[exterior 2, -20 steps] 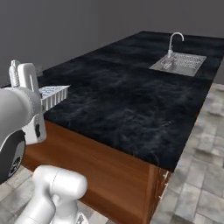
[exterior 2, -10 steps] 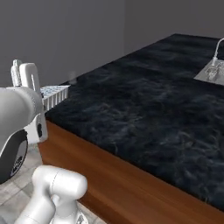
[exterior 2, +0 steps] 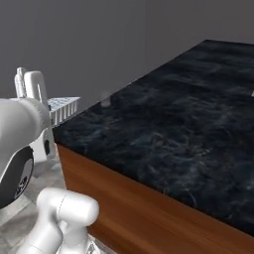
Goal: Open the freezer door, pick up the ice cube tray from the freezer, and place it on the dining counter.
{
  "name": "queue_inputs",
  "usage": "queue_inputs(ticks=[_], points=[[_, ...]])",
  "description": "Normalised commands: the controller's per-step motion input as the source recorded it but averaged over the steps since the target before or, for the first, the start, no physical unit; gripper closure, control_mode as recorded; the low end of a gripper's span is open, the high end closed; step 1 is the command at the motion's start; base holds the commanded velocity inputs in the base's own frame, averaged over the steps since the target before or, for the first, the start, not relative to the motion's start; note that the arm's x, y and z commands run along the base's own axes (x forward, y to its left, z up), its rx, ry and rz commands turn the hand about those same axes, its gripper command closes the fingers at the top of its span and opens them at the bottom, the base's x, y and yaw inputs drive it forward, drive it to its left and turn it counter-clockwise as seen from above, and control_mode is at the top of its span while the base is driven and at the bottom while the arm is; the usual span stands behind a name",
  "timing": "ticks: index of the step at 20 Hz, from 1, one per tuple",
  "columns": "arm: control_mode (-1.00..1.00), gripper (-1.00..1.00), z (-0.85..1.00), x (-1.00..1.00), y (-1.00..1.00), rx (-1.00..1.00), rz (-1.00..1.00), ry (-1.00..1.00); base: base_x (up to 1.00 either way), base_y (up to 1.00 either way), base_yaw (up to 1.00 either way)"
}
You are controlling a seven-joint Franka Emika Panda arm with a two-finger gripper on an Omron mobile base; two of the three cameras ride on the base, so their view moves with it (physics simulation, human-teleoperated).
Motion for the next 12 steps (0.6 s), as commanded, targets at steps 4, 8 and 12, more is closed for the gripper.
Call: queue_inputs(ticks=[4, 8, 12], points=[[1.0, 1.0, 0.0, 0.0, 0.0, 0.0, 0.0, 0.0, 0.66, 0.88, -0.37], [1.0, 1.0, 0.0, 0.0, 0.0, 0.0, 0.0, 0.0, 0.64, 0.51, -0.53], [1.0, 1.0, 0.0, 0.0, 0.0, 0.0, 0.0, 0.0, 0.57, 0.43, -0.57]])
